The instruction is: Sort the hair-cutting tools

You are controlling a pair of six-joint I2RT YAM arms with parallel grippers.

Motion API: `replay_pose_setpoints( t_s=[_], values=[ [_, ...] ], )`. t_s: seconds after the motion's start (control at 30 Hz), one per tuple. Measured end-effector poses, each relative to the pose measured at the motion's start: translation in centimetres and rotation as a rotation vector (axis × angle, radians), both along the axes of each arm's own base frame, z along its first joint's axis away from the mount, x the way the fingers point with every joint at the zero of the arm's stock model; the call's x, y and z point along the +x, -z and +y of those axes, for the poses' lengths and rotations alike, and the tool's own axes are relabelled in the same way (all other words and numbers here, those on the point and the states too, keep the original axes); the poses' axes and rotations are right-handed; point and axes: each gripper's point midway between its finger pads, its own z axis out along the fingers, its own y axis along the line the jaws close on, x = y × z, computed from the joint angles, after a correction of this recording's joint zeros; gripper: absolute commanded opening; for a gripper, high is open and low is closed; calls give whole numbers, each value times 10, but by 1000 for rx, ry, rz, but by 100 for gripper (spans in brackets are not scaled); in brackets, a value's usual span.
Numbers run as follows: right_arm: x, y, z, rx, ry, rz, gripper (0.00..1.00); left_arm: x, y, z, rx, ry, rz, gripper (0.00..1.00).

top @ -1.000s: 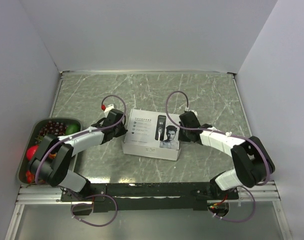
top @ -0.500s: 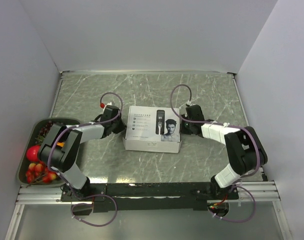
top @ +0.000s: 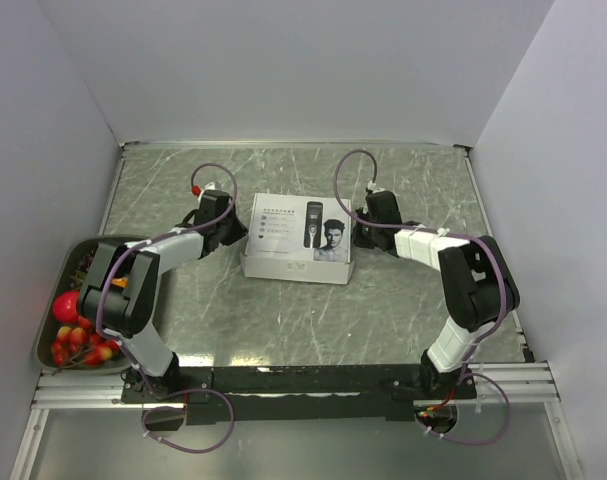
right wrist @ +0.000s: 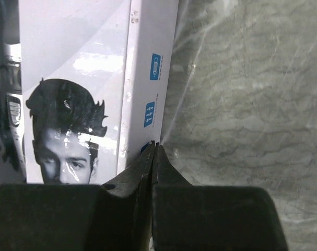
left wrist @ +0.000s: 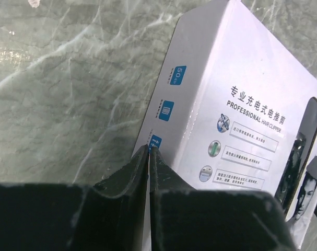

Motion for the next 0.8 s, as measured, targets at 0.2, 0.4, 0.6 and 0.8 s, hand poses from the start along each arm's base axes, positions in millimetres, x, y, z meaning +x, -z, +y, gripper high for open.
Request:
replay_pose_setpoints(
  t_s=[0.2, 0.4, 0.6, 0.8],
  values=[
    [2, -11, -3, -13, 22, -30, 29, -9, 2, 3, 25, -4, 31, 15],
    [-9, -50, -11, -18, 58, -124, 43, -32, -12, 11, 44, -14, 32, 30],
    [-18, -60, -14, -27, 73, -144, 44, -44, -15, 15, 57, -23, 28, 37],
    [-28, -41, -25, -77, 114, -92, 44, -44, -9, 22, 86, -51, 33, 40]
  ],
)
